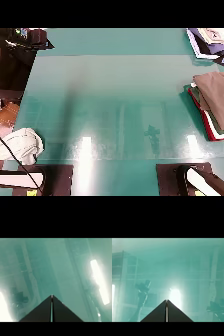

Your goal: Fold the shirts.

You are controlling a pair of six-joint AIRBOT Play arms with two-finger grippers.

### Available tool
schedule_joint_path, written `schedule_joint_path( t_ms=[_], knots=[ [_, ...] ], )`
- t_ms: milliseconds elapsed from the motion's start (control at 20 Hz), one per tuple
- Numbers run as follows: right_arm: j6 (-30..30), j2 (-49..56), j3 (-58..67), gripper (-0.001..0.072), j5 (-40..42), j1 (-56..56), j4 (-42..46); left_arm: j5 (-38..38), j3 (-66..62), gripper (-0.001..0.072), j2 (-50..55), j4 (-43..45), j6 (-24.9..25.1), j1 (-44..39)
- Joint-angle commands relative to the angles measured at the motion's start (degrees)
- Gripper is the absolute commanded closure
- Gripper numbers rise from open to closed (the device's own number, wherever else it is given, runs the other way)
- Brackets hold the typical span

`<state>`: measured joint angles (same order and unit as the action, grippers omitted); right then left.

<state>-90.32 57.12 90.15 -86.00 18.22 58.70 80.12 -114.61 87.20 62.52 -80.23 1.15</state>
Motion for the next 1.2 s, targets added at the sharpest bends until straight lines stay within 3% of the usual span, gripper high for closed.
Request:
schedule_joint_path(
  t_ms=[0, 650, 800, 950, 1150],
  knots=[
    [-0.02, -0.07, -0.02, 0.0696, 0.57, -0.50, -0.09, -0.22, 0.02, 0.0684, 0.00, 0.00, 0.02, 0.02],
    [0.00, -0.07, -0.02, 0.0696, 0.35, -0.50, -0.09, -0.98, 0.00, 0.0684, 0.00, -0.68, -1.05, 0.02],
    [0.00, -0.07, -0.02, 0.0695, 0.35, -0.50, -0.07, 3.08, -0.04, 0.0684, -0.09, -2.89, -0.81, 0.04],
    [0.94, -0.07, -0.02, 0.0696, 0.57, -0.50, -0.13, 12.68, 0.04, 0.0685, -1.75, 5.70, -5.49, -0.07],
    [3.10, -0.07, -0.02, 0.0696, 0.57, -0.50, -0.22, 16.09, 6.73, 0.0684, -12.46, 24.30, -6.36, -0.44]
  ],
)
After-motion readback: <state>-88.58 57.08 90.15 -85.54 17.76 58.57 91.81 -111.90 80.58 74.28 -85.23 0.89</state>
